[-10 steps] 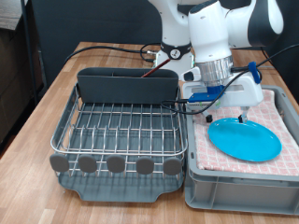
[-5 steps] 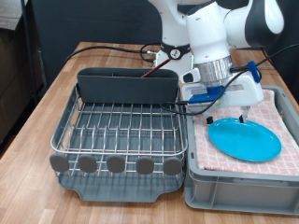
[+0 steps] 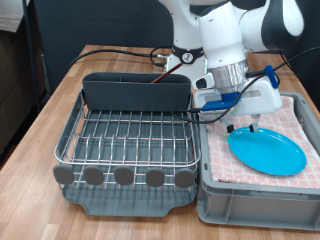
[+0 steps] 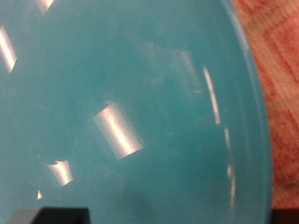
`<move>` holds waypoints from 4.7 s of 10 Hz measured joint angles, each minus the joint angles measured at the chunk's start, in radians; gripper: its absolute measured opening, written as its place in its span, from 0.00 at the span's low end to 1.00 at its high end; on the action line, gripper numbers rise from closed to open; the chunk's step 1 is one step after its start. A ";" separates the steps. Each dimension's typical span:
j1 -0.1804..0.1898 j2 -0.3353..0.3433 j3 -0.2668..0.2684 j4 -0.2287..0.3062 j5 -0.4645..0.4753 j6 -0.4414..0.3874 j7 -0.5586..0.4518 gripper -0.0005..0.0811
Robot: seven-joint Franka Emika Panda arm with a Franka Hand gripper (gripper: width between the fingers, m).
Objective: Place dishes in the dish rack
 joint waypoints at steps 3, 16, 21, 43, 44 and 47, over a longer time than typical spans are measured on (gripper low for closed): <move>0.000 0.000 0.000 0.000 0.002 0.000 0.000 0.19; 0.127 -0.026 -0.201 -0.015 -0.622 -0.042 0.587 0.02; 0.135 -0.139 -0.303 -0.015 -1.002 -0.200 0.903 0.02; 0.079 -0.258 -0.408 0.423 -1.688 -1.343 1.305 0.02; 0.079 -0.258 -0.409 0.423 -1.699 -1.368 1.306 0.02; 0.078 -0.259 -0.427 0.401 -1.783 -1.386 1.293 0.02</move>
